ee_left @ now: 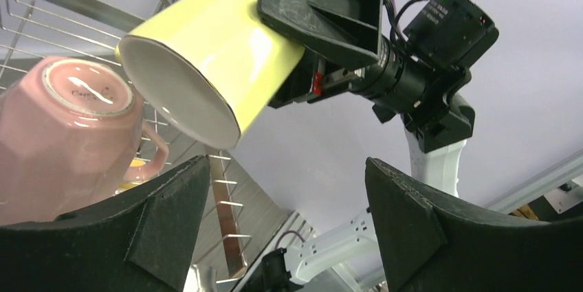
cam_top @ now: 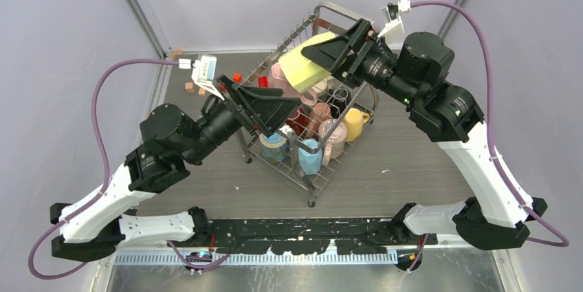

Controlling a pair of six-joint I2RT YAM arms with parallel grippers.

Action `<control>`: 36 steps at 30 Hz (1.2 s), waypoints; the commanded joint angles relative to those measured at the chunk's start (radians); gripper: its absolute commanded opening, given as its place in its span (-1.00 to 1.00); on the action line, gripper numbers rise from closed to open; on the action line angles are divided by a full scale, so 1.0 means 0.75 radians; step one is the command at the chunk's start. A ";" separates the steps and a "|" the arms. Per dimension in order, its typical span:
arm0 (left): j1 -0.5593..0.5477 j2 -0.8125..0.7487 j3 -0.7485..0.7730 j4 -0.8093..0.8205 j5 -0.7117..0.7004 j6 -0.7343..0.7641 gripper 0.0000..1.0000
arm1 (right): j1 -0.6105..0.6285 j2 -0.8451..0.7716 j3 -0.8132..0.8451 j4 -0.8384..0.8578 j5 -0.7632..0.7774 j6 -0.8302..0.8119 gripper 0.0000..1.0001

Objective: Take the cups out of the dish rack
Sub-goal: Unload the cup from the dish rack.

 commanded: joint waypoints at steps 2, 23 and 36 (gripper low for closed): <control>0.005 0.021 0.076 0.134 -0.063 0.042 0.63 | 0.022 -0.078 0.011 0.298 -0.056 0.106 -0.44; 0.005 0.173 0.223 0.232 0.015 0.114 0.06 | 0.057 -0.102 -0.003 0.354 -0.120 0.159 -0.44; 0.005 0.239 0.266 0.270 0.044 0.088 -0.27 | 0.062 -0.092 0.009 0.369 -0.132 0.179 -0.44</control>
